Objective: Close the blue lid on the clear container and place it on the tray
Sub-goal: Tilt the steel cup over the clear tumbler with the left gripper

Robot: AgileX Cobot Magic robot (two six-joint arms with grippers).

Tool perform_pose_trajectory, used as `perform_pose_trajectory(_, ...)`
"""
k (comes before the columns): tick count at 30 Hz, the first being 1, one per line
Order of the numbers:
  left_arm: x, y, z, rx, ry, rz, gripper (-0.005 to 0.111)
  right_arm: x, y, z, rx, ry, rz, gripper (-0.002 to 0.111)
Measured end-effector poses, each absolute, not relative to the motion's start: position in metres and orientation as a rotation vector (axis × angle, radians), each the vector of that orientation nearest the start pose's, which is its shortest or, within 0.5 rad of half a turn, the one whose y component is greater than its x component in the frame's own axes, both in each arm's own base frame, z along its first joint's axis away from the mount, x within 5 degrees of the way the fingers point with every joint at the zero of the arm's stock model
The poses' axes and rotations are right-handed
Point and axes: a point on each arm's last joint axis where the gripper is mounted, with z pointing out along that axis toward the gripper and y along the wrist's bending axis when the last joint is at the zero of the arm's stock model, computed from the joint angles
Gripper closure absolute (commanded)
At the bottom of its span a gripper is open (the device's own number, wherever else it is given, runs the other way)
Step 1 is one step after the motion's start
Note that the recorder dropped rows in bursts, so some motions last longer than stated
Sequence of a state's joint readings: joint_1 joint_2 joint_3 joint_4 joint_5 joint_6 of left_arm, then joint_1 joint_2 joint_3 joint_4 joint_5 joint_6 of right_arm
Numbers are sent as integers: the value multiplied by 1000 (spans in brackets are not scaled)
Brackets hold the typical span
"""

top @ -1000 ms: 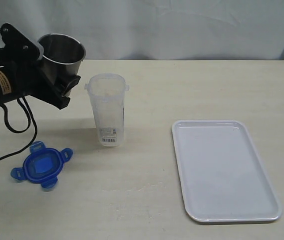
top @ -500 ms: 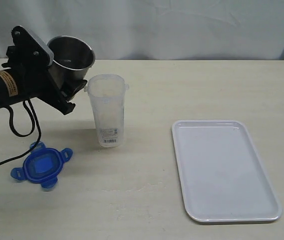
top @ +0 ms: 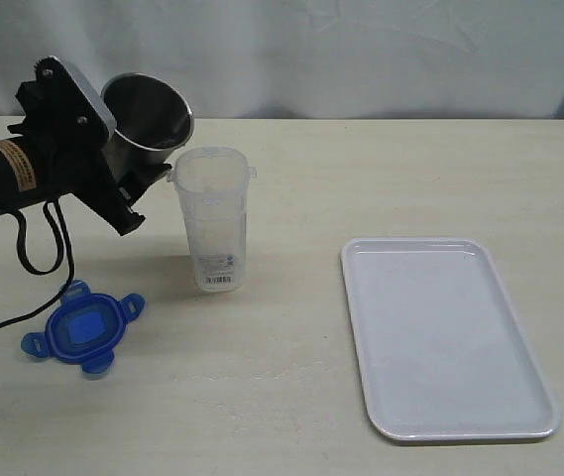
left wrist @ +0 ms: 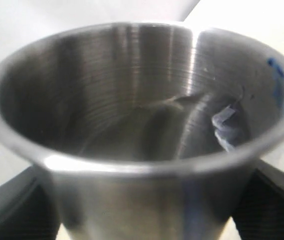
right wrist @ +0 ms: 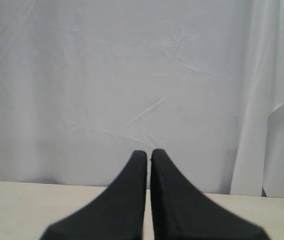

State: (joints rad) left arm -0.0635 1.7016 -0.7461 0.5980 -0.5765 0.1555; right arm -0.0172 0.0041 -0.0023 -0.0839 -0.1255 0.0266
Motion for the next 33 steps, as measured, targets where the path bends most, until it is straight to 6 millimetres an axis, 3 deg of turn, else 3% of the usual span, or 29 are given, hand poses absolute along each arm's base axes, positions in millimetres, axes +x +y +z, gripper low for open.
perform_pose_trajectory(33, 333, -50, 193, 1040, 1570, 247, 107, 55, 0, 225, -29, 1360, -47, 104)
